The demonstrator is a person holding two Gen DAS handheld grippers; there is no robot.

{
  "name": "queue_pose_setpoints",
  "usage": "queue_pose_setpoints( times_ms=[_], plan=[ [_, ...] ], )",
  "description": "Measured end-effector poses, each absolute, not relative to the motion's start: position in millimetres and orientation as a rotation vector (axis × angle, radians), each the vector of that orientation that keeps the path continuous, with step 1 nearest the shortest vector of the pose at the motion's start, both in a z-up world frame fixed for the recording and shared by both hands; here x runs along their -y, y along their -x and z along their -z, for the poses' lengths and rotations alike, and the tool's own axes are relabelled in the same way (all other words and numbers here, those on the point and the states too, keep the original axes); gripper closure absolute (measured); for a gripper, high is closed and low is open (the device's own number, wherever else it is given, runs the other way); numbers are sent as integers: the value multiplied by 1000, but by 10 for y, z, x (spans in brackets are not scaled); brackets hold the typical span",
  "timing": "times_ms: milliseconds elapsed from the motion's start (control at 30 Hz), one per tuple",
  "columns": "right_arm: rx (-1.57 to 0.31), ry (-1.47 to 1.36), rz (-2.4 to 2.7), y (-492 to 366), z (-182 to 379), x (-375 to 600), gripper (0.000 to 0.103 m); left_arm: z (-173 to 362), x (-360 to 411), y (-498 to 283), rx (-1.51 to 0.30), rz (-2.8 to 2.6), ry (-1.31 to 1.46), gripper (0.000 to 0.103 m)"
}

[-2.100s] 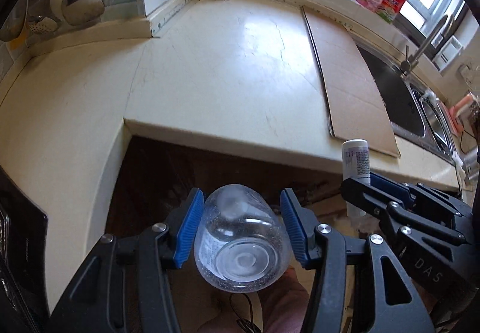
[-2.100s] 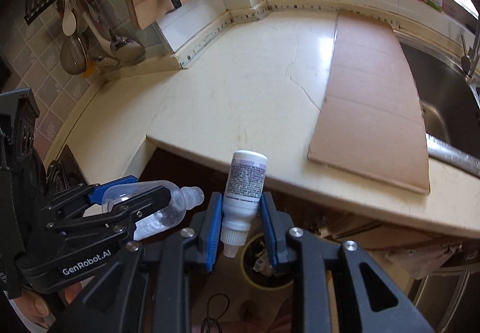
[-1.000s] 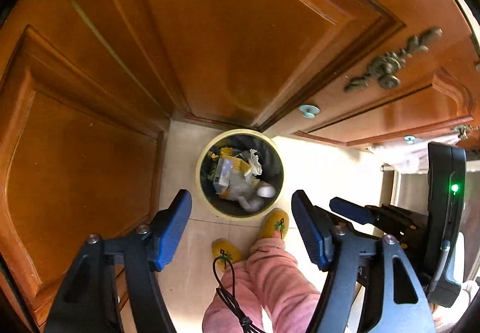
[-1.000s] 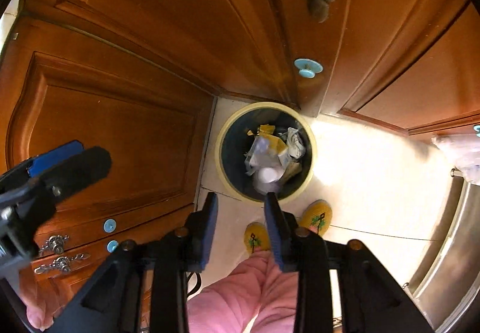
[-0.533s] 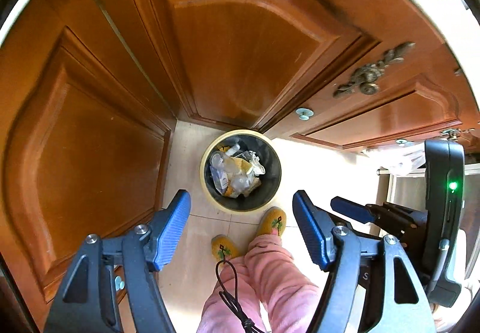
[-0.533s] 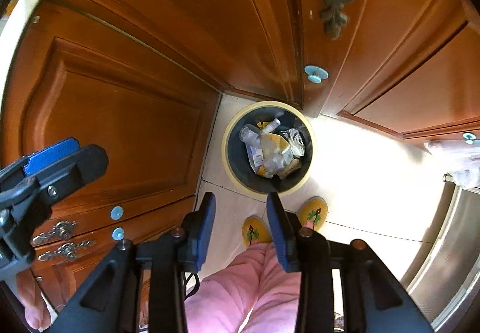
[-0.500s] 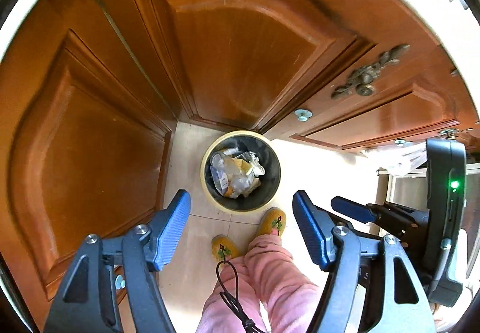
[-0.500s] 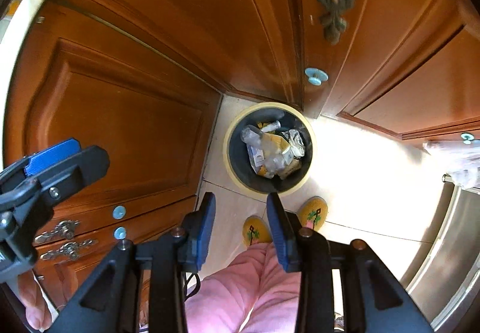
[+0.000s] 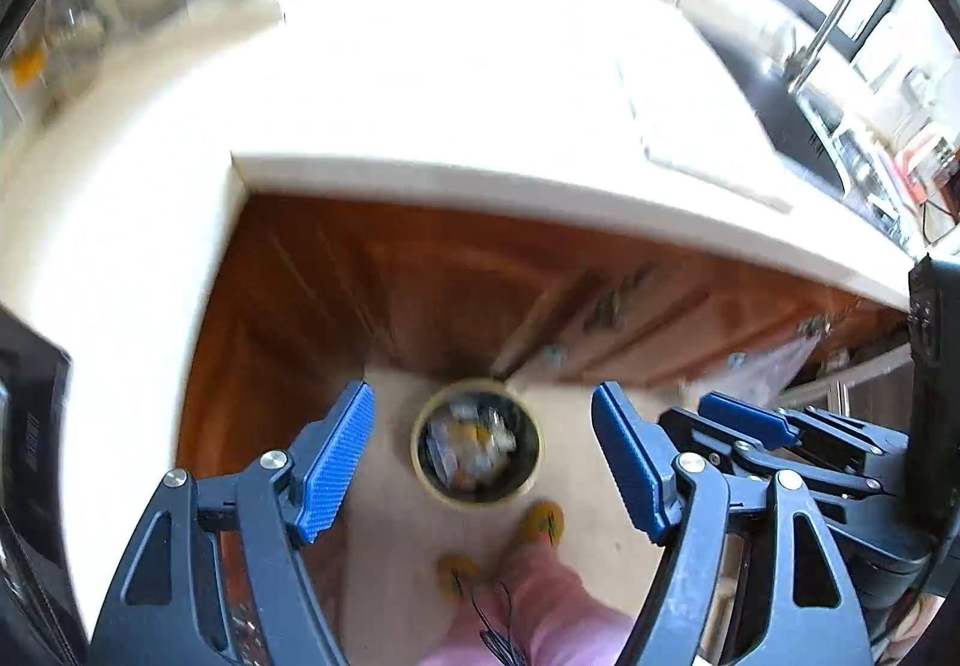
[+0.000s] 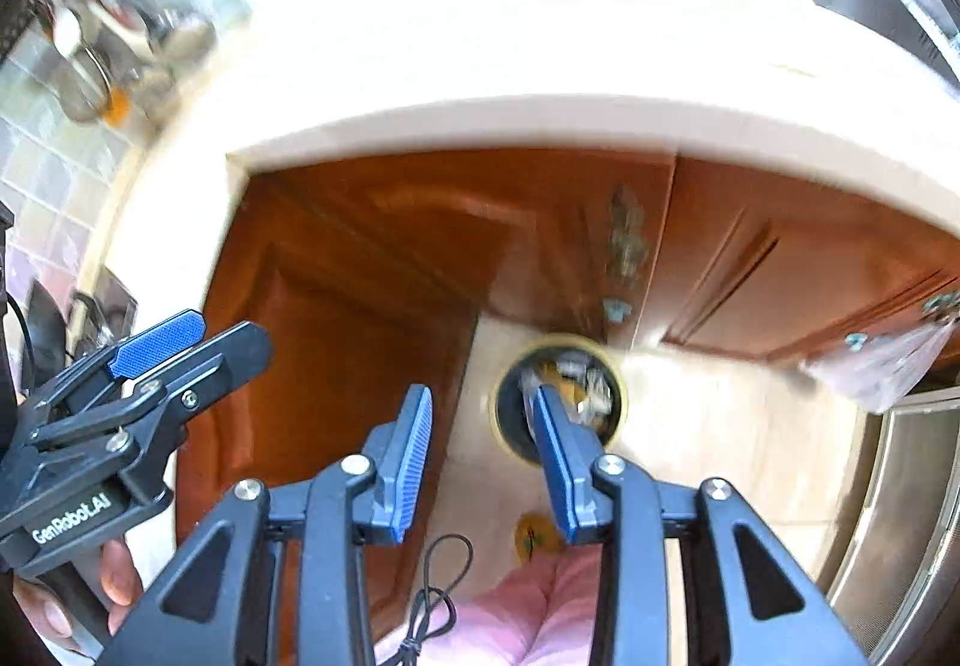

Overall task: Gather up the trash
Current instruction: 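Raise both open tools back up toward the counter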

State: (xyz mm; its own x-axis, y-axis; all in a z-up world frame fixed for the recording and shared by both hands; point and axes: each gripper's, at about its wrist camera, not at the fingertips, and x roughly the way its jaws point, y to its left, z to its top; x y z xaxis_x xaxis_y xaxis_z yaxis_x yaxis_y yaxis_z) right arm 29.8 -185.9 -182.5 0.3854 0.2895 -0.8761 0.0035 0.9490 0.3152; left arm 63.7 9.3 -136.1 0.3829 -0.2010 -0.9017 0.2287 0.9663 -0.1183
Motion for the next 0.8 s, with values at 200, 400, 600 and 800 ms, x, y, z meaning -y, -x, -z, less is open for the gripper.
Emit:
queue_pose_setpoints(
  times_ms=[200,400,600,800],
  plan=[
    [-959,-260,-136,-175,1129,1940,67,651,7,-641,-934,273,-12,29],
    [-785,-262,-88,-40,566,2113,67,110,152,-552,-751,279,8,18],
    [-681,-278,-74,95,61,2235,67,-365,318,-419,-682,322,-8,14],
    [-641,-311,-44,266,-282,2358,53,-822,324,-201,-632,286,-36,1]
  ],
)
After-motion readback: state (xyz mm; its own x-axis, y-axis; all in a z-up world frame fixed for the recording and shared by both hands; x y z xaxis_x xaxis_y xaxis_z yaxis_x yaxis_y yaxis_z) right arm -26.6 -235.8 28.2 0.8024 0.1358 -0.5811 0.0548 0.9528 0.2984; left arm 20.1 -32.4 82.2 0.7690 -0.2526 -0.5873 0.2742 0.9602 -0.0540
